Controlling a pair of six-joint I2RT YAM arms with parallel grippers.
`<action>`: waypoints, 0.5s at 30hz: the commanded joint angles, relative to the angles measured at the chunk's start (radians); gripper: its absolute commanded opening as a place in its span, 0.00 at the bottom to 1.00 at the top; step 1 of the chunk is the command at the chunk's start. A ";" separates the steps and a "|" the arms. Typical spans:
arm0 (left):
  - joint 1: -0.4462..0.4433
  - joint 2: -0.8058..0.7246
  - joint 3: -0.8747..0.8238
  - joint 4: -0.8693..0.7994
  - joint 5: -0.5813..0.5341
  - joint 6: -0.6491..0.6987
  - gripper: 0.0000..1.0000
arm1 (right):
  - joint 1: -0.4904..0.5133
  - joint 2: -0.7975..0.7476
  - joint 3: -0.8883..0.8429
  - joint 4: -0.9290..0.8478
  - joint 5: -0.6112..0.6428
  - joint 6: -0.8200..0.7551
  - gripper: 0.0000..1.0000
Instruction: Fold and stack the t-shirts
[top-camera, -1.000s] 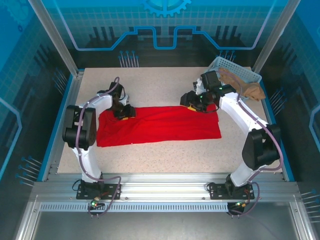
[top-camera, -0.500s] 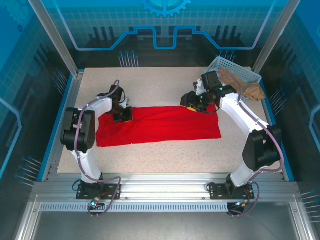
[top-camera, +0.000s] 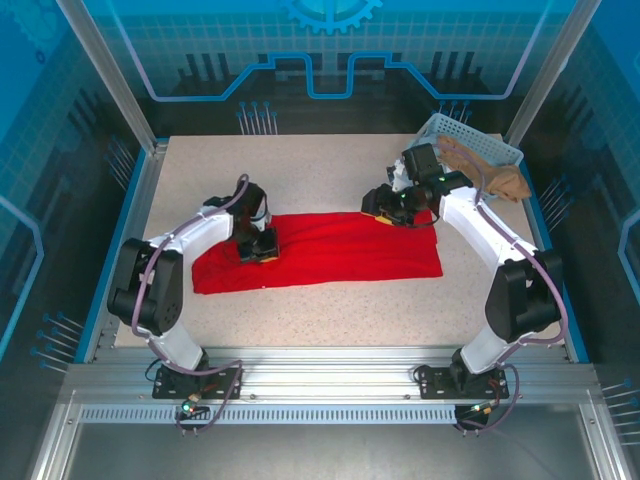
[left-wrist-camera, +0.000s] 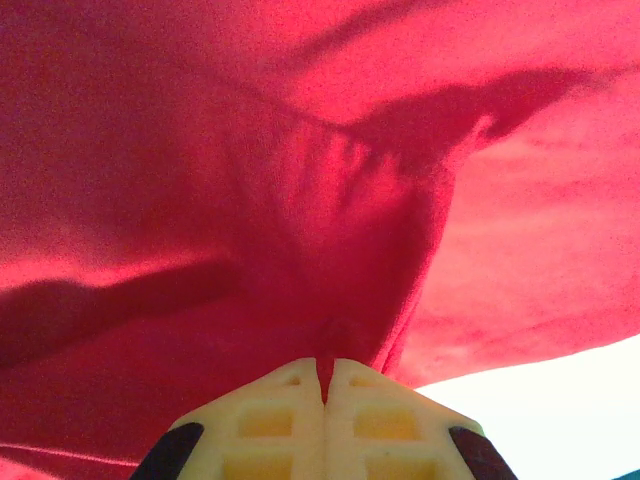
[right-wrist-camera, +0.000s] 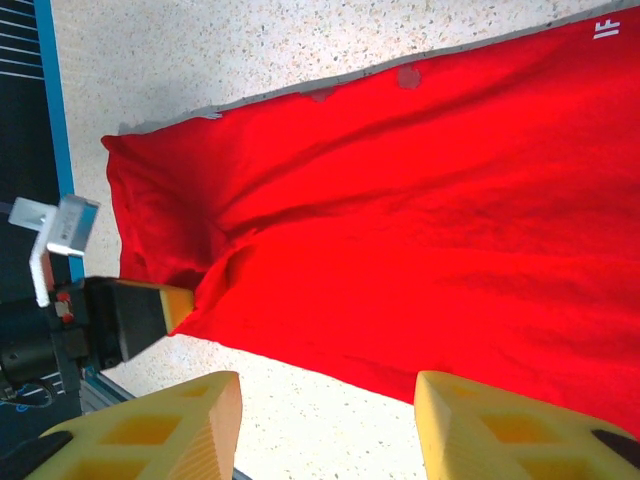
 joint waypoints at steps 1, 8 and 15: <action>-0.037 -0.014 -0.030 -0.055 0.051 -0.086 0.00 | -0.008 0.021 -0.011 -0.021 -0.032 -0.007 0.50; -0.088 0.009 -0.070 0.026 0.112 -0.216 0.17 | -0.009 0.022 -0.034 -0.026 -0.045 -0.012 0.49; -0.091 0.029 -0.062 0.021 0.195 -0.267 0.45 | -0.013 -0.001 -0.057 -0.030 -0.041 -0.015 0.49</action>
